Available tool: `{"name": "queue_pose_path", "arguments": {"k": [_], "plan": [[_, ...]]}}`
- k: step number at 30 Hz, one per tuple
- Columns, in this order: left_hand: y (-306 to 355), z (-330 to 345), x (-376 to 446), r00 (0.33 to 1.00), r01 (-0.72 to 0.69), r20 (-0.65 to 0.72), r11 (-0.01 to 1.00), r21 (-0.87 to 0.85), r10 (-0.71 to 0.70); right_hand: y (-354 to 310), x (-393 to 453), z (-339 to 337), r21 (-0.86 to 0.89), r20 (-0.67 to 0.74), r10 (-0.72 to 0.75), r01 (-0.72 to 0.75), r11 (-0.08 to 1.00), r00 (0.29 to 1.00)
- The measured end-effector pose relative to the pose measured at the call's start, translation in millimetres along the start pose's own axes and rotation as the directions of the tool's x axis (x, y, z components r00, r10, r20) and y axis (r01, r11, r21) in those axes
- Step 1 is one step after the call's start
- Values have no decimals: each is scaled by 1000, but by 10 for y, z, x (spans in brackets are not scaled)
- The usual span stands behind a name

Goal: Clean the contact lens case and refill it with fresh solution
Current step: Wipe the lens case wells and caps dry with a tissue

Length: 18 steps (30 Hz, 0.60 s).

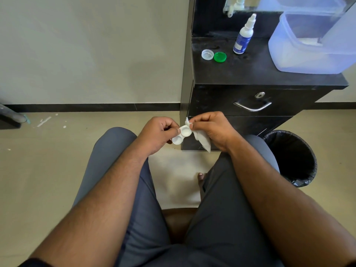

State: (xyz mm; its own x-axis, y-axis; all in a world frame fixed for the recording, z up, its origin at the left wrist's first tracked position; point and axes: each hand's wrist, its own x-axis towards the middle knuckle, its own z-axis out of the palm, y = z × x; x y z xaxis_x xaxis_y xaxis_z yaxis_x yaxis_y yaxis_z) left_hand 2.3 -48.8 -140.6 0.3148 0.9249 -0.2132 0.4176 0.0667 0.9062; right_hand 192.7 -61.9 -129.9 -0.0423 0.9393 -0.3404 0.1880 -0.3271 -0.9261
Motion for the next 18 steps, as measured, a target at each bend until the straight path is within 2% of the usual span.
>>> {"name": "queue_pose_path", "arguments": {"k": [5,7,13,18], "plan": [[-10,22,-18,996,-40,82,986,160,27,3,-22,56,-267,127,-4,38,963,992],[-11,38,-23,995,-48,98,979,197,29,26,-17,74,-324,143,-1,47,945,990],[-2,69,-36,999,-44,30,976,215,39,48,-8,93,-344,127,-61,102,934,990],[47,45,-21,996,13,-86,995,94,-4,37,-3,32,-269,79,-63,82,960,995]]}}
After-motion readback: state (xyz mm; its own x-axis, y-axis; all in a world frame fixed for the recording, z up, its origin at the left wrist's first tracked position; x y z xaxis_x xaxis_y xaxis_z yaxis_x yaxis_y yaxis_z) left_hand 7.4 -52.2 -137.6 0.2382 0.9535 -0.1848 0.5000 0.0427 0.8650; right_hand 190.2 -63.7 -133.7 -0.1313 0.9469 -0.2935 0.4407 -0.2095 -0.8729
